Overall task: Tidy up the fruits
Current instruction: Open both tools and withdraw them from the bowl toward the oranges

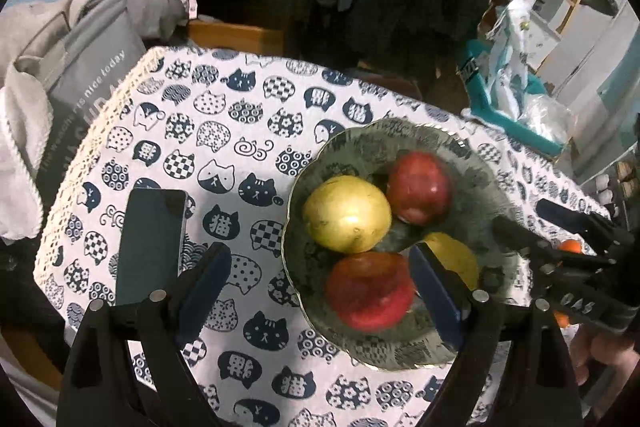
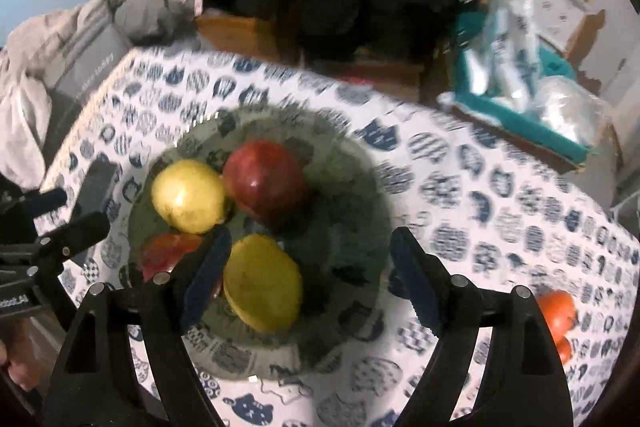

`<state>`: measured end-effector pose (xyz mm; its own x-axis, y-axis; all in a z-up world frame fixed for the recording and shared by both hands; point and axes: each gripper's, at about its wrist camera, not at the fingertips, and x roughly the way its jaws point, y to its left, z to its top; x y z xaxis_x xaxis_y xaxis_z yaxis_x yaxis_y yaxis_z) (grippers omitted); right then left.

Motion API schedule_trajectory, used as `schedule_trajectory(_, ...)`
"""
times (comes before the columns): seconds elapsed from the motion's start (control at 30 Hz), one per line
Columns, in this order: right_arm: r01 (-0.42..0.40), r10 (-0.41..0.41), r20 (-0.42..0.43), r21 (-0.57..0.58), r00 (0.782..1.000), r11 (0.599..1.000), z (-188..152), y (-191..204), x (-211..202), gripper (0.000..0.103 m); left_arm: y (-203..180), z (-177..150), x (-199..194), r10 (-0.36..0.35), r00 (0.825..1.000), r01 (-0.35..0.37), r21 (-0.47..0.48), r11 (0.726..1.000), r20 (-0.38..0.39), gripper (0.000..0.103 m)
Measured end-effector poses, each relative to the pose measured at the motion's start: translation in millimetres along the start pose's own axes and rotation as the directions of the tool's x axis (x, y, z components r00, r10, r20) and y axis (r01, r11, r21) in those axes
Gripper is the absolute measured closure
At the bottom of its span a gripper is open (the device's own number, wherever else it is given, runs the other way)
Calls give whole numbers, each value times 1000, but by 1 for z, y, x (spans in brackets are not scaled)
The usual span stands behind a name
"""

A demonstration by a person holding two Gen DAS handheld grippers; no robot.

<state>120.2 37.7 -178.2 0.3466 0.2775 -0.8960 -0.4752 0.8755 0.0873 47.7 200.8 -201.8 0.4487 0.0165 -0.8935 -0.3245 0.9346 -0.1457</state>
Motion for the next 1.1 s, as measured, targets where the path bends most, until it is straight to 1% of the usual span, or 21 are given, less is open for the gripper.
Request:
schedule_trajectory(0.07, 10, -11, 47, 16, 999, 1000, -3, -5, -24, 21, -4, -3, -15, -11, 1000, 11, 5, 1000, 25, 11)
schedule_trajectory(0.2, 36, -37, 131, 9, 991, 999, -11, -5, -72, 21, -16, -8, -45, -16, 997, 13, 42, 999, 76, 12)
schedule_trajectory(0.33, 76, -71, 208, -13, 976, 997, -28, -3, -122, 19, -31, -14, -78, -30, 991, 20, 77, 997, 130, 11)
schedule_trajectory(0.37, 83, -78, 222, -16, 972, 996, -33, -5, -132, 16, -37, -16, -88, -35, 988, 22, 90, 996, 149, 11)
schedule_trajectory(0.43, 104, -96, 249, -19, 964, 994, -44, -9, -152, 16, -47, -17, -101, -39, 984, 22, 104, 994, 172, 9)
schedule_trajectory(0.5, 140, -132, 264, -12, 955, 990, -50, -16, -168, 16, -62, -17, -116, -65, 978, 42, 117, 992, 199, 9)
schedule_trajectory(0.57, 162, -157, 269, 4, 950, 987, -51, -23, -180, 16, -77, -18, -131, -100, 970, 73, 128, 989, 221, 8)
schedule_trajectory(0.6, 173, -170, 276, 14, 946, 985, -50, -26, -187, 16, -83, -20, -137, -112, 966, 80, 142, 987, 232, 7)
schedule_trajectory(0.63, 185, -184, 280, 23, 942, 982, -50, -30, -194, 16, -92, -22, -144, -113, 962, 72, 168, 983, 250, 2)
schedule_trajectory(0.67, 189, -191, 283, 33, 940, 981, -50, -33, -199, 16, -97, -24, -149, -104, 957, 54, 184, 981, 271, 1)
schedule_trajectory(0.73, 194, -200, 290, 48, 936, 980, -49, -39, -211, 16, -108, -27, -158, -97, 948, 32, 211, 977, 303, 1)
schedule_trajectory(0.8, 199, -212, 297, 72, 931, 977, -45, -45, -223, 16, -117, -28, -163, -102, 944, 32, 222, 975, 313, 1)
schedule_trajectory(0.9, 180, -199, 338, 85, 920, 980, -42, -51, -242, 16, -126, -32, -169, -121, 939, 49, 225, 973, 321, 1)
schedule_trajectory(1.0, 187, -202, 375, 78, 905, 979, -47, -61, -247, 15, -137, -35, -173, -136, 942, 61, 243, 968, 308, 1)
schedule_trajectory(1.03, 183, -200, 380, 82, 903, 980, -50, -68, -244, 15, -142, -35, -173, -143, 940, 60, 261, 963, 309, 1)
schedule_trajectory(1.1, 183, -203, 363, 89, 909, 979, -55, -82, -234, 15, -148, -37, -168, -135, 939, 43, 281, 959, 317, 1)
